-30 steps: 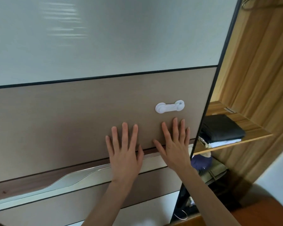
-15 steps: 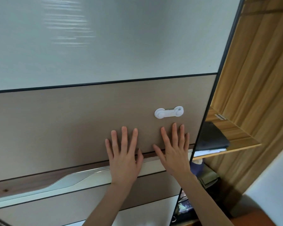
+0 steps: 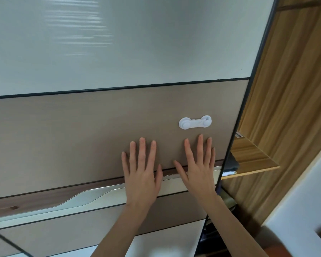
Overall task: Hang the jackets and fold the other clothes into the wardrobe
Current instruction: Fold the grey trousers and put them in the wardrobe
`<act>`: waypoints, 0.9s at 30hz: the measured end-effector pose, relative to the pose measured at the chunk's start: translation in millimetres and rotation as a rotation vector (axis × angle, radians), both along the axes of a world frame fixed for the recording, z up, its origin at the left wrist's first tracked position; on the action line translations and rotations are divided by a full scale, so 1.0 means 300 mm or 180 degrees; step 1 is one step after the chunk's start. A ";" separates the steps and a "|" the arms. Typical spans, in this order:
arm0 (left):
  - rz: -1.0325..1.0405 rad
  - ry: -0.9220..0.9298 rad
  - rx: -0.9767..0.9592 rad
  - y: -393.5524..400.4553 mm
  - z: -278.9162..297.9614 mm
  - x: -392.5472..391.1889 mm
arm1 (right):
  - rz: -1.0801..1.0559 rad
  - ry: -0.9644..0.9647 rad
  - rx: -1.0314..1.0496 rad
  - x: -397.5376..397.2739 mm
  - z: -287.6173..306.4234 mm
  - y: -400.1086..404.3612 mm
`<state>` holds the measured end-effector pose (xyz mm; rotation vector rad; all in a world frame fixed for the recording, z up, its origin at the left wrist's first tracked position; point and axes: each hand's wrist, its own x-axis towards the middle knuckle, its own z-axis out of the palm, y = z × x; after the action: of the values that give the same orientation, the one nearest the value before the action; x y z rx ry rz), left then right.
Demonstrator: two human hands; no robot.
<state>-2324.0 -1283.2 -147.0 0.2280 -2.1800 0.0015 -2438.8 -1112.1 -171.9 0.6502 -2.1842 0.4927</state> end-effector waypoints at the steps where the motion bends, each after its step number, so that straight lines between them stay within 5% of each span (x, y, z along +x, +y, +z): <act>1: 0.0009 0.0006 0.0049 0.019 0.005 -0.005 | -0.0015 0.0005 -0.0007 -0.003 0.006 0.017; 17: 0.0165 0.0246 0.0171 0.136 0.113 -0.046 | 0.0143 0.0360 -0.0077 0.026 0.222 0.051; 27: 0.0214 0.0115 0.0107 0.182 0.080 -0.094 | -0.0098 -0.0138 0.0001 -0.034 0.196 0.160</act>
<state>-2352.2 -1228.7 -122.9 0.3180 -2.1366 -0.0016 -2449.1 -1063.9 -113.2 0.6103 -2.2317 0.4945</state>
